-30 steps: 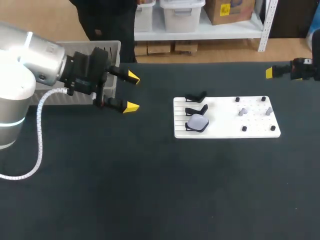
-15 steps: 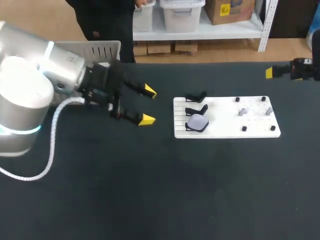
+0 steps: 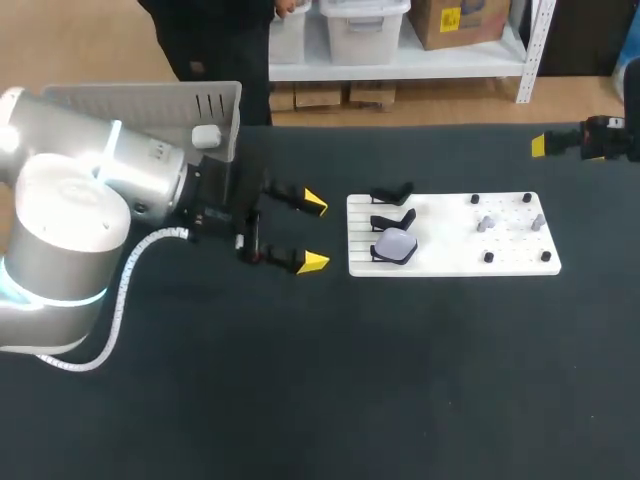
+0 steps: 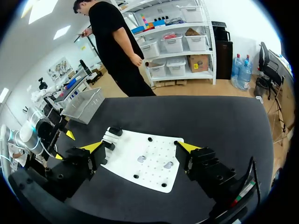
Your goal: Pick up each earbud case from the left stands, insert the matching earbuds, close the lid, and place the case in the box.
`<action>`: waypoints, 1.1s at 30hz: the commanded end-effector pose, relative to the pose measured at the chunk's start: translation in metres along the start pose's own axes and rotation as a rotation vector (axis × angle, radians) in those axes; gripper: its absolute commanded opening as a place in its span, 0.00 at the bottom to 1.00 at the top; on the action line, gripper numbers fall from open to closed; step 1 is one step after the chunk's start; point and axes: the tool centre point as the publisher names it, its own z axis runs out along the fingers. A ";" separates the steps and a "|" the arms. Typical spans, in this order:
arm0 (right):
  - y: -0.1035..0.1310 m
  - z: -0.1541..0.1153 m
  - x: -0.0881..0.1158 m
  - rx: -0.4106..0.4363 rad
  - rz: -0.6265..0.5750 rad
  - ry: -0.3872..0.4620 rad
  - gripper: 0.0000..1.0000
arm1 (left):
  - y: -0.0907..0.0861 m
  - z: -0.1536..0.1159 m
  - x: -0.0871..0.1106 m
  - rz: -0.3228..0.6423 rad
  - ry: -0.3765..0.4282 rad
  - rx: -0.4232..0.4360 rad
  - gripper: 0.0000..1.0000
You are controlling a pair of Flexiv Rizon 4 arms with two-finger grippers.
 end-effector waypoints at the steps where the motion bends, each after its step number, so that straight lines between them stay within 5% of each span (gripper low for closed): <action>1: -0.001 0.001 0.000 -0.003 -0.001 0.000 1.00 | 0.002 0.000 0.001 0.002 -0.010 -0.003 1.00; 13: -0.001 0.001 0.000 -0.003 -0.001 0.000 1.00 | 0.002 0.000 0.001 0.002 -0.010 -0.003 1.00; 23: -0.001 0.001 0.000 -0.003 -0.001 0.000 1.00 | -0.003 0.026 0.024 -0.106 0.006 0.048 1.00; 33: -0.001 0.001 0.000 -0.003 -0.001 0.000 1.00 | 0.005 0.043 0.019 -0.056 0.013 0.059 1.00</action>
